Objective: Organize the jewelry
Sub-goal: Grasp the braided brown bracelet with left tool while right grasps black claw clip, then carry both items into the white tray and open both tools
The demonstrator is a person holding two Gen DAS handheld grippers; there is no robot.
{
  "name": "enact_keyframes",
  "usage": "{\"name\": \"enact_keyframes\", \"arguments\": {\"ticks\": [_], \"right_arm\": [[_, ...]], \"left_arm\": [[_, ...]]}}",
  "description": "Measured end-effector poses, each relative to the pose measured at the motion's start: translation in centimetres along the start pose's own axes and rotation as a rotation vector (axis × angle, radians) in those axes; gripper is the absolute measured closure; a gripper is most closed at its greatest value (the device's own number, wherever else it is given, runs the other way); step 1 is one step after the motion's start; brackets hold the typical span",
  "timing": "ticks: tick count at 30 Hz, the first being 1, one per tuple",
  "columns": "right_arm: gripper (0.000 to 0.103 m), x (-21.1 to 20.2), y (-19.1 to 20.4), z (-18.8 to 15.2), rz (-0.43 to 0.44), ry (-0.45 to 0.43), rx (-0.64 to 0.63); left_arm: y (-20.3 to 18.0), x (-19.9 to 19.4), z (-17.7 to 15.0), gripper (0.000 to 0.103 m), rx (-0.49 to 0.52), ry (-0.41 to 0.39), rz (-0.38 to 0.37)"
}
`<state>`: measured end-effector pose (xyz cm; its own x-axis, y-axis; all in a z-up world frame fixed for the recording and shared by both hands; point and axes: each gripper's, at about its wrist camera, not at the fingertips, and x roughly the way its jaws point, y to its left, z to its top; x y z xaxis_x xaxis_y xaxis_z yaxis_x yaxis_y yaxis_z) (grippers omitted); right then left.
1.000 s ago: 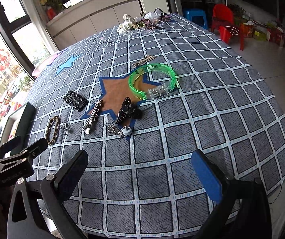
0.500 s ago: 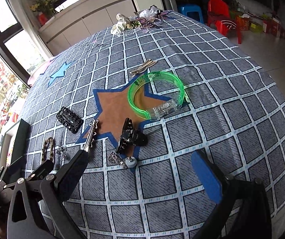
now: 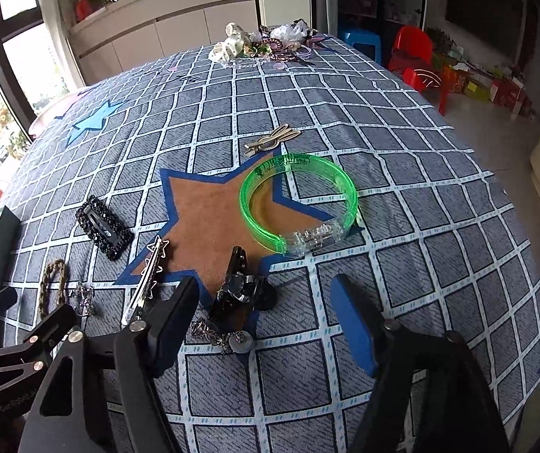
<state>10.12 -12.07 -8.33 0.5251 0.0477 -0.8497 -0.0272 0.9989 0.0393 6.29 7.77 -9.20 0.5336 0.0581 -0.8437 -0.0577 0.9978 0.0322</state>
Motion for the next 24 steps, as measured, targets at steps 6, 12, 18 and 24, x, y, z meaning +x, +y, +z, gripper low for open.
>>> {"name": "enact_keyframes", "arguments": {"ticks": [6,12,18,24], "right_arm": [[0.059,-0.4,0.2,-0.2,-0.006,-0.017,-0.029],[0.075,-0.6,-0.3,-0.4,0.006,-0.025,-0.024],[0.077,-1.2,-1.6,-0.3,0.107,-0.028,0.042],[0.077,-2.2,-2.5,-0.8,0.16,-0.027,0.085]], "left_arm": [[-0.9,-0.7,-0.2,0.028,0.036,-0.017,-0.051],[-1.6,-1.3,-0.3,0.073,0.078,-0.027,-0.079],[-1.1,-2.2,-0.4,0.083,0.072,-0.037,-0.1],[-0.7,-3.6,-0.3,0.083,0.064,-0.065,-0.122]]}}
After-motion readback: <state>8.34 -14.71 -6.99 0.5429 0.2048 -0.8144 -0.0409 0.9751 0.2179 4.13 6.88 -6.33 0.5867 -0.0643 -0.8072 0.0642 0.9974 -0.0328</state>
